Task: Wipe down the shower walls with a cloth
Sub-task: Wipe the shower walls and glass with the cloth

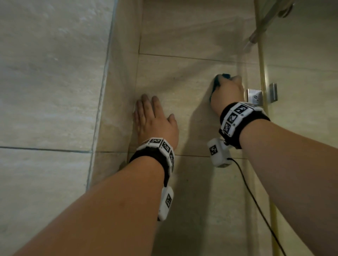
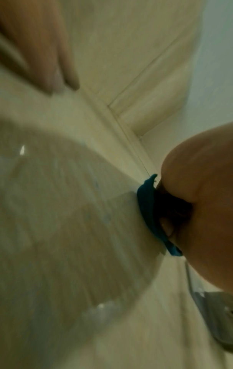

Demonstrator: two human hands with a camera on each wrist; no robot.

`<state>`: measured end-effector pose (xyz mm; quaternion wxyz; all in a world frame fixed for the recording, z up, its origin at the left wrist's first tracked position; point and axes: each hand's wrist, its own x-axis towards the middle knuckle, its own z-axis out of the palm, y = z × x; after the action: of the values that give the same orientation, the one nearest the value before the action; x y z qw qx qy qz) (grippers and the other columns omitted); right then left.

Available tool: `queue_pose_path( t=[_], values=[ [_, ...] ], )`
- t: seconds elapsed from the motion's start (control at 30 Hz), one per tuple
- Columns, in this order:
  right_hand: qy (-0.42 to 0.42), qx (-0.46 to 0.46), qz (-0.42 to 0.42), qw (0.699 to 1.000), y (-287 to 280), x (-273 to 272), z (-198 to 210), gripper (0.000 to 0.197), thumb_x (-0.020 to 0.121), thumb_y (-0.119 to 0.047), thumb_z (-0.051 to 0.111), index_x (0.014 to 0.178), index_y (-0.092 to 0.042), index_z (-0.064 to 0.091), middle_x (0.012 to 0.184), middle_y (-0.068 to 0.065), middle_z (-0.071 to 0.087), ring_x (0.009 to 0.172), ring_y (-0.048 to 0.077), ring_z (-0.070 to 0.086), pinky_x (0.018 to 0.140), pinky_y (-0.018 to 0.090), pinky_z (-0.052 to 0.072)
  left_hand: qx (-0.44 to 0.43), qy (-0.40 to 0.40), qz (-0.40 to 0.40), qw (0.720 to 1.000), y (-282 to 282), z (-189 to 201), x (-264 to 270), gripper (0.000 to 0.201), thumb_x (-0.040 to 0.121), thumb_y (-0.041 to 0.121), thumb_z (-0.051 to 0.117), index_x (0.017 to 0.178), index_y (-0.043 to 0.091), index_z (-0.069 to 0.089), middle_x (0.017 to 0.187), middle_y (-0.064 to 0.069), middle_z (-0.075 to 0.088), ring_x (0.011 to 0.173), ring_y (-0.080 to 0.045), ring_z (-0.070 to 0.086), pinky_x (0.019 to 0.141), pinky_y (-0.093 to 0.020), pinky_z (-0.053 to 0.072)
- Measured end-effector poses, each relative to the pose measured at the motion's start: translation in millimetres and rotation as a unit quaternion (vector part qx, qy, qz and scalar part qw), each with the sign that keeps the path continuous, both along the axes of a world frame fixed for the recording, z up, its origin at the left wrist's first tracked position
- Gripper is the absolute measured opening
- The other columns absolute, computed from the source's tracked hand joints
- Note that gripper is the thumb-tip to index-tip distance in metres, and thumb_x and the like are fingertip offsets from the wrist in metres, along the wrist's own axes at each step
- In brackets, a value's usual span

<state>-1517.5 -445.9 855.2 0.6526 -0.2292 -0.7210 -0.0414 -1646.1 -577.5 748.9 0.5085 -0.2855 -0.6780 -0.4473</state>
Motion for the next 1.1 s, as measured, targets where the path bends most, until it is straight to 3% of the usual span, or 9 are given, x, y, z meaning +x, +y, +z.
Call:
queue_pose_path(
  t=[0.1, 0.2, 0.3, 0.47, 0.6, 0.7, 0.8, 0.9, 1.1],
  values=[
    [-0.035, 0.057, 0.026, 0.997, -25, -24, 4, 0.031, 0.092, -0.009, 0.046, 0.118, -0.011, 0.061, 0.125, 0.022, 0.045, 0.104, 0.043, 0.055, 0.096, 0.04, 0.049, 0.013, 0.011, -0.001, 1.0, 3, 0, -2, 0.074, 0.103, 0.036, 0.05, 0.165, 0.009, 0.019, 0.173, -0.018, 0.008, 0.16, -0.034, 0.005, 0.13, -0.046, 0.001],
    [-0.13, 0.16, 0.053, 0.977, -61, -55, 4, 0.041, 0.096, -0.017, 0.05, 0.136, -0.018, 0.059, 0.129, 0.02, 0.045, 0.113, 0.042, 0.051, 0.103, 0.04, 0.045, 0.039, 0.023, -0.018, 0.999, 3, 3, -6, 0.07, 0.1, 0.03, 0.055, 0.161, 0.007, 0.031, 0.171, -0.02, 0.018, 0.158, -0.038, 0.014, 0.129, -0.049, 0.006],
    [-0.191, 0.194, 0.03, 0.962, -79, -70, 6, 0.054, 0.1, -0.024, 0.05, 0.154, -0.021, 0.042, 0.141, 0.019, 0.038, 0.125, 0.04, 0.043, 0.11, 0.044, 0.041, 0.016, -0.007, -0.035, 0.999, 2, 7, -8, 0.069, 0.104, 0.034, 0.05, 0.163, 0.011, 0.025, 0.173, -0.016, 0.01, 0.16, -0.034, 0.006, 0.128, -0.045, 0.0],
    [-0.112, 0.179, 0.01, 0.977, -41, -44, 7, 0.051, 0.096, -0.012, 0.048, 0.146, -0.019, 0.048, 0.136, 0.021, 0.042, 0.119, 0.043, 0.049, 0.106, 0.043, 0.042, 0.043, 0.006, -0.023, 0.999, 4, 6, -1, 0.073, 0.098, 0.032, 0.056, 0.161, 0.005, 0.03, 0.17, -0.021, 0.018, 0.158, -0.036, 0.013, 0.13, -0.047, 0.005],
    [-0.043, 0.086, -0.021, 0.995, 2, 2, 10, 0.046, 0.095, -0.007, 0.047, 0.139, -0.016, 0.053, 0.136, 0.023, 0.041, 0.122, 0.044, 0.047, 0.104, 0.04, 0.04, -0.005, 0.009, -0.015, 1.0, -1, 16, 11, 0.078, 0.105, 0.043, 0.045, 0.165, 0.007, 0.01, 0.174, -0.015, 0.0, 0.161, -0.029, -0.003, 0.13, -0.042, -0.003],
    [0.007, 0.025, -0.019, 0.999, 18, 19, 5, 0.045, 0.097, -0.004, 0.046, 0.142, -0.01, 0.051, 0.141, 0.021, 0.038, 0.126, 0.042, 0.044, 0.106, 0.04, 0.039, -0.001, -0.009, -0.018, 1.0, -5, 34, 13, 0.081, 0.105, 0.046, 0.044, 0.166, 0.007, 0.006, 0.174, -0.012, -0.003, 0.161, -0.027, -0.005, 0.13, -0.042, -0.001],
    [0.036, -0.009, -0.042, 0.998, 14, 13, 10, 0.039, 0.095, -0.001, 0.043, 0.132, -0.005, 0.053, 0.14, 0.022, 0.036, 0.122, 0.044, 0.044, 0.105, 0.044, 0.04, -0.007, -0.035, -0.016, 0.999, -7, 54, 11, 0.079, 0.106, 0.044, 0.041, 0.165, 0.006, 0.005, 0.174, -0.012, -0.003, 0.161, -0.027, -0.004, 0.13, -0.043, 0.0],
    [-0.005, 0.002, -0.031, 1.0, -4, -3, 23, 0.039, 0.095, -0.002, 0.043, 0.132, -0.01, 0.052, 0.14, 0.02, 0.035, 0.124, 0.044, 0.042, 0.108, 0.044, 0.04, -0.001, -0.036, -0.009, 0.999, -3, 63, 6, 0.073, 0.107, 0.038, 0.038, 0.165, 0.003, 0.009, 0.174, -0.013, 0.0, 0.161, -0.028, -0.002, 0.13, -0.044, 0.002],
    [-0.153, 0.167, 0.024, 0.974, -55, -44, 47, 0.051, 0.099, -0.013, 0.048, 0.15, -0.02, 0.048, 0.145, 0.021, 0.037, 0.126, 0.044, 0.044, 0.11, 0.042, 0.041, 0.039, -0.009, -0.01, 0.999, 9, 61, -4, 0.07, 0.105, 0.029, 0.044, 0.164, 0.002, 0.018, 0.173, -0.015, 0.01, 0.16, -0.03, 0.007, 0.129, -0.044, 0.003]
  ],
)
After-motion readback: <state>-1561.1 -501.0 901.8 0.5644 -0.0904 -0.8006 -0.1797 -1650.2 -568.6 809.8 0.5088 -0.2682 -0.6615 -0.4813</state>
